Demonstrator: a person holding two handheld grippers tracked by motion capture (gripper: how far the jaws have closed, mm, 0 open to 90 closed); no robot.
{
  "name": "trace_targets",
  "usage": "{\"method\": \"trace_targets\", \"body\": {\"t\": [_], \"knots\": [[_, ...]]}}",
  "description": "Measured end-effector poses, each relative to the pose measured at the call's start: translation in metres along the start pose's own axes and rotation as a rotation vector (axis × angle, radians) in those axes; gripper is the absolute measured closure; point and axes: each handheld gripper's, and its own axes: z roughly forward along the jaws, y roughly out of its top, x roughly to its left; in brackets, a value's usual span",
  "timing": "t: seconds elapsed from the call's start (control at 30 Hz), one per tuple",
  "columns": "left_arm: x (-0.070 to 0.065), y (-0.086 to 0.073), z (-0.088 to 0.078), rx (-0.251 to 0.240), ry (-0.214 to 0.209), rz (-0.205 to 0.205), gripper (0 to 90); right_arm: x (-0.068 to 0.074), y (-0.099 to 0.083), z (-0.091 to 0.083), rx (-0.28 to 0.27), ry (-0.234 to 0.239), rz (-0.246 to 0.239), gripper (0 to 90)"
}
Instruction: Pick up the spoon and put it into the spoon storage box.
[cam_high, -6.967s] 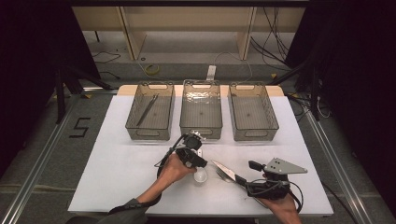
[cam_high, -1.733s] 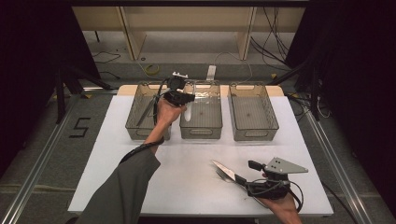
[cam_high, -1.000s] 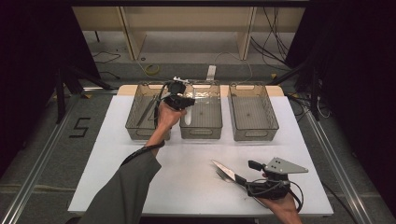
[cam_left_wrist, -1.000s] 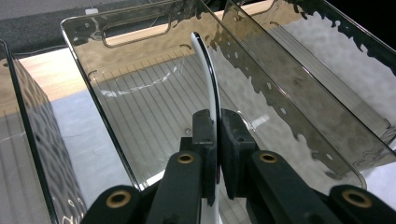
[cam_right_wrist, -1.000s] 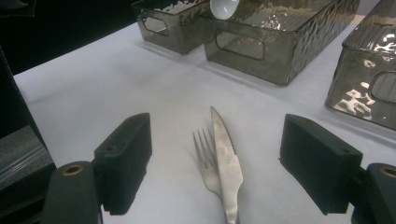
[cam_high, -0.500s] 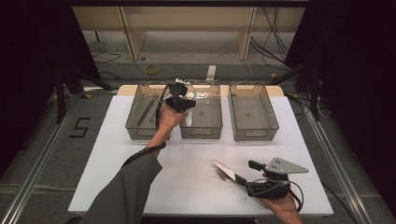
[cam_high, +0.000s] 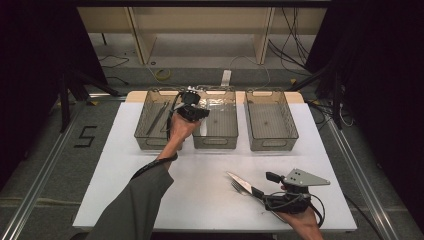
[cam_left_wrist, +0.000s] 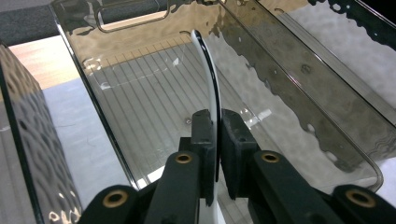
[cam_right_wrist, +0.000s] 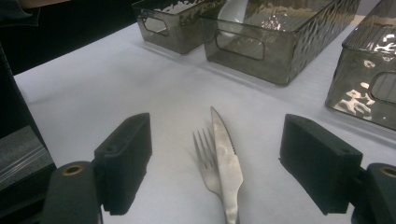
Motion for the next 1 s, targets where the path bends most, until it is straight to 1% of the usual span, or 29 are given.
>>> {"method": "trace_targets", "body": {"t": [0.03, 0.17, 0.23, 0.33, 0.37, 0.43, 0.5, 0.53, 0.6, 0.63, 0.7, 0.73, 0.8, 0.87, 0.93, 1.0], "knots": [[0.0, 0.001, 0.0, -0.006, -0.004, -0.005, 77.2, 0.0, 0.0, 0.0, 0.001, -0.001, -0.001, 25.9], [-0.001, 0.004, -0.007, -0.008, -0.002, 0.007, 73.5, 0.0, 0.0, -0.001, 0.002, -0.001, 0.001, 25.9], [0.0, 0.005, -0.011, -0.009, -0.012, -0.007, 68.7, 0.0, 0.0, -0.001, 0.001, -0.001, 0.001, 25.9], [0.0, 0.007, -0.019, -0.009, -0.023, -0.013, 63.7, 0.0, 0.0, -0.001, 0.002, -0.003, 0.001, 25.8], [0.0, 0.008, -0.022, -0.007, -0.034, -0.015, 61.8, 0.0, 0.0, 0.0, -0.001, -0.003, 0.002, 25.8], [0.0, 0.008, -0.029, -0.009, -0.063, -0.033, 57.3, 0.0, 0.0, 0.0, 0.002, -0.005, 0.001, 25.8], [0.0, 0.007, -0.035, -0.01, -0.073, -0.039, 52.3, 0.0, 0.0, 0.0, 0.005, -0.007, 0.002, 25.7], [-0.001, 0.006, -0.039, -0.02, -0.085, -0.052, 51.1, 0.0, 0.0, 0.0, 0.006, -0.008, 0.003, 25.7], [-0.001, 0.004, -0.045, -0.019, -0.1, -0.059, 47.0, 0.0, 0.0, -0.001, 0.004, -0.01, 0.003, 25.7], [-0.001, 0.003, -0.049, -0.021, -0.106, -0.063, 44.7, 0.0, 0.0, 0.0, 0.003, -0.011, 0.004, 25.6], [0.0, -0.002, -0.057, -0.018, -0.121, -0.052, 41.5, -0.001, 0.0, 0.0, 0.013, -0.012, 0.005, 25.6], [0.0, -0.005, -0.06, -0.025, -0.123, -0.056, 40.0, -0.002, 0.0, 0.0, 0.022, -0.015, 0.009, 25.5], [0.0, -0.012, -0.067, -0.021, -0.132, -0.056, 37.6, -0.002, 0.0, 0.002, 0.047, -0.018, 0.008, 25.3], [0.002, -0.019, -0.073, -0.02, -0.136, -0.047, 35.8, -0.002, 0.0, 0.003, 0.064, -0.02, 0.009, 25.2], [0.003, -0.027, -0.081, -0.028, -0.14, -0.047, 34.0, -0.002, 0.001, 0.003, 0.073, -0.02, 0.01, 25.3], [0.004, -0.034, -0.087, -0.046, -0.146, -0.049, 33.0, -0.003, 0.003, 0.003, 0.082, -0.018, 0.011, 25.3]]}}
